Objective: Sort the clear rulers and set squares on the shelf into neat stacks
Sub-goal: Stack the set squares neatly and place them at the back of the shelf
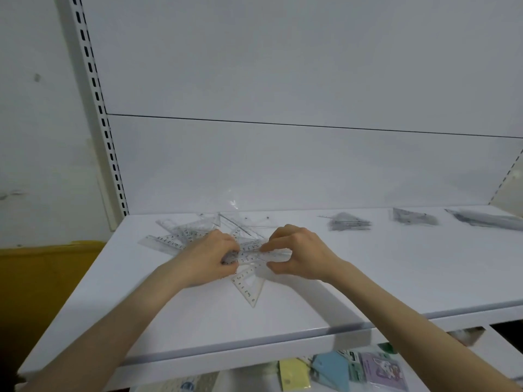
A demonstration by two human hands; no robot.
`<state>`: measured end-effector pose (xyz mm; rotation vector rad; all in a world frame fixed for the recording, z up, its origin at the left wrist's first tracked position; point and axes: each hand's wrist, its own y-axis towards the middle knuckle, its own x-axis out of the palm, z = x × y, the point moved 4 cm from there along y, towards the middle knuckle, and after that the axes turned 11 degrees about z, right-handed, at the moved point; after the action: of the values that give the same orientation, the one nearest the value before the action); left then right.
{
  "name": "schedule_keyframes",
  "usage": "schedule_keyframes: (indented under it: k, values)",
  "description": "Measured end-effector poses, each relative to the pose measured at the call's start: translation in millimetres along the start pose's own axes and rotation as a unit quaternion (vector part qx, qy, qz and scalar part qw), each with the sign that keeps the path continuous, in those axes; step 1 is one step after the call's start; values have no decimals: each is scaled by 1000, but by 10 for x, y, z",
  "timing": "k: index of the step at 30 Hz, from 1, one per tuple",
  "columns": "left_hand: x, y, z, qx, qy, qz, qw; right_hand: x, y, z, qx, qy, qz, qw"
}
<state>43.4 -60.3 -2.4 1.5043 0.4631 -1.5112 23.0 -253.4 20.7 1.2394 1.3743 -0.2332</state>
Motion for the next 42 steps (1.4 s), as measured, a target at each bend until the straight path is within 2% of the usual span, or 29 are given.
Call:
schedule_keyframes:
  k: [3,5,7,9,11,13,15,16,18,20,25,27,29,33,36,39,42]
  values:
    - [-9,-5,92,47,55,32,997,-11,-47,46,8,14,17,1000]
    - [-10,-7,158,101,133,67,984,11,-61,63,30,38,11,999]
    - [-10,-20,210,117,191,60,973,37,-63,72,59,78,-6,995]
    - [-8,-6,212,113,202,65,971,58,-62,67,77,118,-11,990]
    - [-70,23,217,68,182,76,978,50,-65,63,99,157,0,983]
    - [-173,35,210,30,151,154,976,13,-75,52,129,209,6,969]
    - [-271,15,203,-43,63,186,980,-44,-87,48,154,258,10,954]
    - [-308,-3,195,-96,-28,187,977,-82,-93,51,166,280,13,945]
    - [-366,-26,230,-191,-253,183,931,-165,-114,56,199,328,17,923]
    - [-368,-49,283,-241,-386,147,878,-232,-150,55,232,364,12,902]
    - [-255,-54,497,-267,-514,64,813,-403,-333,32,285,403,23,870]
    - [-173,-28,595,-255,-541,42,801,-497,-460,49,305,412,44,858]
    - [-95,15,725,-228,-546,19,806,-593,-618,98,329,430,71,838]
    - [79,125,1087,-185,-504,-16,844,-768,-974,289,385,471,85,789]
    - [207,249,1341,-186,-503,-15,844,-901,-1212,485,416,490,79,762]
    - [305,384,1585,-190,-494,-11,848,-1034,-1381,716,418,461,68,780]
    - [423,539,1812,-196,-480,-11,855,-1150,-1498,974,408,412,48,813]
